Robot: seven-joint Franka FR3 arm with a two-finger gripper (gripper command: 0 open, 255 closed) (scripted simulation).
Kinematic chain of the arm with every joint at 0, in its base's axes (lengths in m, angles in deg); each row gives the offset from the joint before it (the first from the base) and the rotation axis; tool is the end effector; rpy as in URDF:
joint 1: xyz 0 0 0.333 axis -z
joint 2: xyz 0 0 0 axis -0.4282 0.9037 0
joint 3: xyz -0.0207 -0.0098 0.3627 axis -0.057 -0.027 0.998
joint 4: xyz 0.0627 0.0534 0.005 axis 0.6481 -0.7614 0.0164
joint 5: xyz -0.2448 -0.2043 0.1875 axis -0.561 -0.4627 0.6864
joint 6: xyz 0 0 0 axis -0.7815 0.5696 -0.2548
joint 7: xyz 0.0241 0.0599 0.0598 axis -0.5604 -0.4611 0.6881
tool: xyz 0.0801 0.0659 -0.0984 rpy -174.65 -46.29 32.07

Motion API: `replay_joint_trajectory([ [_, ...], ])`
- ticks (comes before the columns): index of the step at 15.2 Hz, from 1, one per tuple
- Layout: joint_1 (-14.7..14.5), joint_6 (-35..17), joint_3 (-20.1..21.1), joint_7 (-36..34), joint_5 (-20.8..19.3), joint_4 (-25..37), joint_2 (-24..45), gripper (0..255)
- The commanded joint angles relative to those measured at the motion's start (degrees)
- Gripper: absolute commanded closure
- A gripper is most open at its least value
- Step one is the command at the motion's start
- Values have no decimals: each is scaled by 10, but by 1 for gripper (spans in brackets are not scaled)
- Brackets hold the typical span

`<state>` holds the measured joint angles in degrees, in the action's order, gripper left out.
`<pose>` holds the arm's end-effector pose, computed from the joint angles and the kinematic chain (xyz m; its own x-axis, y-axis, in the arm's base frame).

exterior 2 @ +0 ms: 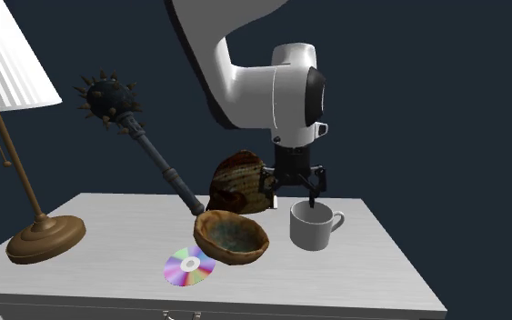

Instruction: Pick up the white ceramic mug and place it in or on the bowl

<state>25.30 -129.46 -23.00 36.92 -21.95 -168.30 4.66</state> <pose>0.5193 -0.0742 0.4108 0.9949 0.0898 0.0452 0.0875 -0.9949 0.0507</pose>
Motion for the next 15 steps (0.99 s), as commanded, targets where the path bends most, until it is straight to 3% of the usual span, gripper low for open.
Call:
replay_joint_trajectory([
  [1,0,-16,0,1,2,4,19,0],
  [8,2,-64,-1,4,7,-11,51,0],
  [15,2,-64,-1,4,7,-11,51,0],
])
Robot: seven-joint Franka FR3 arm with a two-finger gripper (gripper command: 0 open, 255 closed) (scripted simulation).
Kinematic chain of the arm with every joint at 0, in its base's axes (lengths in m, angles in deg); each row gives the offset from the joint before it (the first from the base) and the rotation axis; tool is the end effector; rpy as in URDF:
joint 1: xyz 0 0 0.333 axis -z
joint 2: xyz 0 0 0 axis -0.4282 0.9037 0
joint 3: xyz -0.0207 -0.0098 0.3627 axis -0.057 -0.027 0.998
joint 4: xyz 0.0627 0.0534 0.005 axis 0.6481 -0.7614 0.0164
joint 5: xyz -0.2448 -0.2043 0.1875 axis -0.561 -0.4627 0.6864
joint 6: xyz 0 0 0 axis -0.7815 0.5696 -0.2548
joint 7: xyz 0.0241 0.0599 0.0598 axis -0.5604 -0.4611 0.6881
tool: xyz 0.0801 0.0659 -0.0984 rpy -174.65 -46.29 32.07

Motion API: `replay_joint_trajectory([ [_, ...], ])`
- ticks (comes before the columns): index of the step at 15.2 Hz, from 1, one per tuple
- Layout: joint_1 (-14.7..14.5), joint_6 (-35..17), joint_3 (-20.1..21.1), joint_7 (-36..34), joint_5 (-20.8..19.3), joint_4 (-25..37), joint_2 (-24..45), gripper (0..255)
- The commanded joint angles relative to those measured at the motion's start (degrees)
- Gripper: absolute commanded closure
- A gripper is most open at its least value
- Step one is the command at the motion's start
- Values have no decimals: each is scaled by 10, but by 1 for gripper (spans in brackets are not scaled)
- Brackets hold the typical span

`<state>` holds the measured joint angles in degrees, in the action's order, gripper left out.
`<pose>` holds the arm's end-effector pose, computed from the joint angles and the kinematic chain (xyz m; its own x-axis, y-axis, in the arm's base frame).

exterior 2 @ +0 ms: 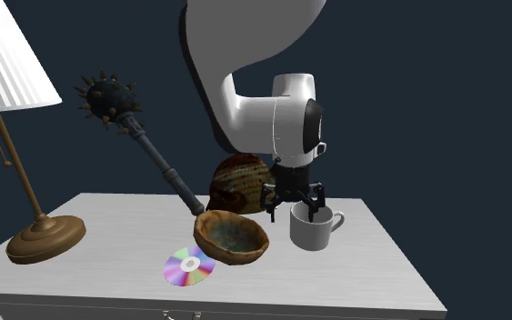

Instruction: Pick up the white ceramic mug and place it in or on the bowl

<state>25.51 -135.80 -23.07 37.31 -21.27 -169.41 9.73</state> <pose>0.5333 -0.0767 0.3664 0.9949 0.0886 0.0483 0.0861 -0.9949 0.0520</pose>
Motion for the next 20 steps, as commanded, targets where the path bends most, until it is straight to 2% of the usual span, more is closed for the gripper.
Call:
replay_joint_trajectory([
  [1,0,0,0,0,0,0,0,255],
  [10,0,0,0,0,0,0,0,255],
  [20,-1,74,0,-2,-5,32,-42,255],
])
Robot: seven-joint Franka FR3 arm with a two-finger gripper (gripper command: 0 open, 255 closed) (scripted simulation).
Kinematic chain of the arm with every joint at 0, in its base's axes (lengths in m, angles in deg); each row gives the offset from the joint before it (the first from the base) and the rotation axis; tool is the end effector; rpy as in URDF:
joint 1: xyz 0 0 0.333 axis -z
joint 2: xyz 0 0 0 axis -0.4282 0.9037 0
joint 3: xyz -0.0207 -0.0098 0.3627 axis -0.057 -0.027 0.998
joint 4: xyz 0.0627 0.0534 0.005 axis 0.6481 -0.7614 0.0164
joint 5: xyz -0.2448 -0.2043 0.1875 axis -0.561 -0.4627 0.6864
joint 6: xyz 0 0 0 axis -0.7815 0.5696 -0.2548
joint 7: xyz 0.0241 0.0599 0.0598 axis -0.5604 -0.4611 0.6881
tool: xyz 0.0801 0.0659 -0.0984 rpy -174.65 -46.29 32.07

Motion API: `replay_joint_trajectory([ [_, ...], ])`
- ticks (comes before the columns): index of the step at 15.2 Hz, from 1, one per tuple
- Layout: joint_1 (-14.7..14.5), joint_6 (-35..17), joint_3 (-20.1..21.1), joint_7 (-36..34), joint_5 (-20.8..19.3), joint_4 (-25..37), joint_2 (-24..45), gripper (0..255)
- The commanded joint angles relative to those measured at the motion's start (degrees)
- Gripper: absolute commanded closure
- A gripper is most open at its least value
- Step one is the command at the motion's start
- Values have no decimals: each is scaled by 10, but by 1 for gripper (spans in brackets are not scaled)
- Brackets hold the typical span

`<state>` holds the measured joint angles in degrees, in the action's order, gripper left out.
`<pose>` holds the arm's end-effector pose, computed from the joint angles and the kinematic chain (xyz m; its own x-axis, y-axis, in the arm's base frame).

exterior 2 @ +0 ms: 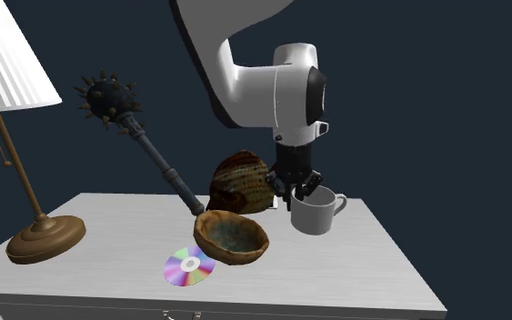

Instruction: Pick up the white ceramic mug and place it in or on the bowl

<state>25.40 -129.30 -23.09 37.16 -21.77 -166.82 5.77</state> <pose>0.5274 -0.0767 0.4116 0.9949 0.0889 0.0487 0.0863 -0.9949 0.0520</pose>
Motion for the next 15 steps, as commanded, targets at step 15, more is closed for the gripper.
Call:
replay_joint_trajectory([
  [15,-1,121,1,0,-4,77,-44,255],
])
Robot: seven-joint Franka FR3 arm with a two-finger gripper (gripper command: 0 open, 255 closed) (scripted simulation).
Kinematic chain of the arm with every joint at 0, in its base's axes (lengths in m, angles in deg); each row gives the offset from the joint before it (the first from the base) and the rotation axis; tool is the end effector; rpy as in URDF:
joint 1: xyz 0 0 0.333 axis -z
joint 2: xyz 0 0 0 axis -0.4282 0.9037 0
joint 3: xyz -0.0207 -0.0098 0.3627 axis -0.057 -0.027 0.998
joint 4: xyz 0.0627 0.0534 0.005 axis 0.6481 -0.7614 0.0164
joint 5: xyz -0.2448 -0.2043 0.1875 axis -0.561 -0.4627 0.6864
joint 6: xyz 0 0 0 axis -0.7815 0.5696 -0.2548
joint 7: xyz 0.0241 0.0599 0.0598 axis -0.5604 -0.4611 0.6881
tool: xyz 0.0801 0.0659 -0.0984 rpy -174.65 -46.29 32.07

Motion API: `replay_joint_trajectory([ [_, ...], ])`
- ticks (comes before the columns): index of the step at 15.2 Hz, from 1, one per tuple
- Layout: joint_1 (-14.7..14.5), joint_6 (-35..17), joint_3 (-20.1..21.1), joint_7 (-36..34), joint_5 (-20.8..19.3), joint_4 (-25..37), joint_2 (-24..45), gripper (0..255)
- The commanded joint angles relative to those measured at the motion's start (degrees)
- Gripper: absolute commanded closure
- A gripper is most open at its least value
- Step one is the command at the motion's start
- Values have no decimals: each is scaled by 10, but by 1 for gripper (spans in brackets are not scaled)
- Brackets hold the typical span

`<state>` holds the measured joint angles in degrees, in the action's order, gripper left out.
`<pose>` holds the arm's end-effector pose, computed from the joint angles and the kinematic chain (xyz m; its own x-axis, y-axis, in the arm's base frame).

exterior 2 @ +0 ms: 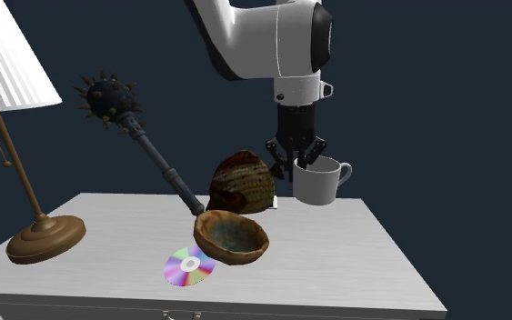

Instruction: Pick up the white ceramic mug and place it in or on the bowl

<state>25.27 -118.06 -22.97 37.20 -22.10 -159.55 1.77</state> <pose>0.5238 -0.0768 0.4865 0.9949 0.0887 0.0487 0.0862 -0.9949 0.0521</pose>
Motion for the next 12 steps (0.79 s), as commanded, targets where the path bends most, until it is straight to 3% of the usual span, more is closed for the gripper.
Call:
replay_joint_trajectory([
  [1,0,16,0,0,-1,10,-6,255],
  [8,-1,65,1,1,-1,50,-15,255],
  [12,-23,67,29,-51,-7,2,-63,255],
])
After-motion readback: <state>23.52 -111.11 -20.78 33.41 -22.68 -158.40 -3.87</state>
